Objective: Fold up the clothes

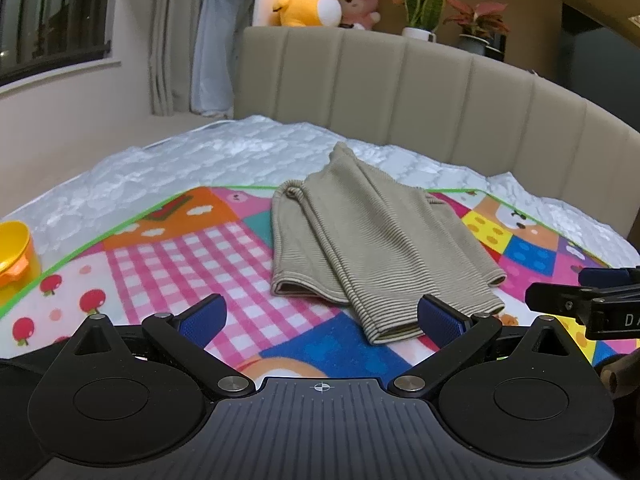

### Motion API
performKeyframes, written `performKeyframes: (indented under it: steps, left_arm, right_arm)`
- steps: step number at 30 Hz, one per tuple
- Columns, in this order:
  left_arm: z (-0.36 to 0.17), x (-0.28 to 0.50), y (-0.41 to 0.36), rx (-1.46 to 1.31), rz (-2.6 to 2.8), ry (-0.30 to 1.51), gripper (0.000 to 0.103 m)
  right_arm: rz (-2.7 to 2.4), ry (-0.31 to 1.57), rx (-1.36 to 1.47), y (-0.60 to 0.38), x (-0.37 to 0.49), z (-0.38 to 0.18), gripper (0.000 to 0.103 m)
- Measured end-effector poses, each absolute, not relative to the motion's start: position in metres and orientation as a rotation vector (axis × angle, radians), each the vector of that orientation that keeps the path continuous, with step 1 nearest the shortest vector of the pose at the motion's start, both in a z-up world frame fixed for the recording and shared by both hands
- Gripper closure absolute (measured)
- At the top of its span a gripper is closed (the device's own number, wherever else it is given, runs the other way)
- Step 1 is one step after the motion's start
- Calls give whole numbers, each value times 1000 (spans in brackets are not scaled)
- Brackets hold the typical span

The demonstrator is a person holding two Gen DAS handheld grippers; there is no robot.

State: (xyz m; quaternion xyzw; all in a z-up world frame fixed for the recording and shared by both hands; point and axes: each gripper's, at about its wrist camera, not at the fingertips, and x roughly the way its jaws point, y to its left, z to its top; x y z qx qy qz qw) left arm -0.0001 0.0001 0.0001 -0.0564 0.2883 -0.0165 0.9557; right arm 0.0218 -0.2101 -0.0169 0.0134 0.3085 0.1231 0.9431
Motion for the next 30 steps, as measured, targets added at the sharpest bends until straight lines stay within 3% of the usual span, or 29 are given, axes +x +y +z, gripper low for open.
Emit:
performKeyframes:
  steps: [30]
  left_arm:
    - [2,-1,-3,-105,-27,586,0]
  right_arm:
    - [248,631,27,-209,19,-18,0]
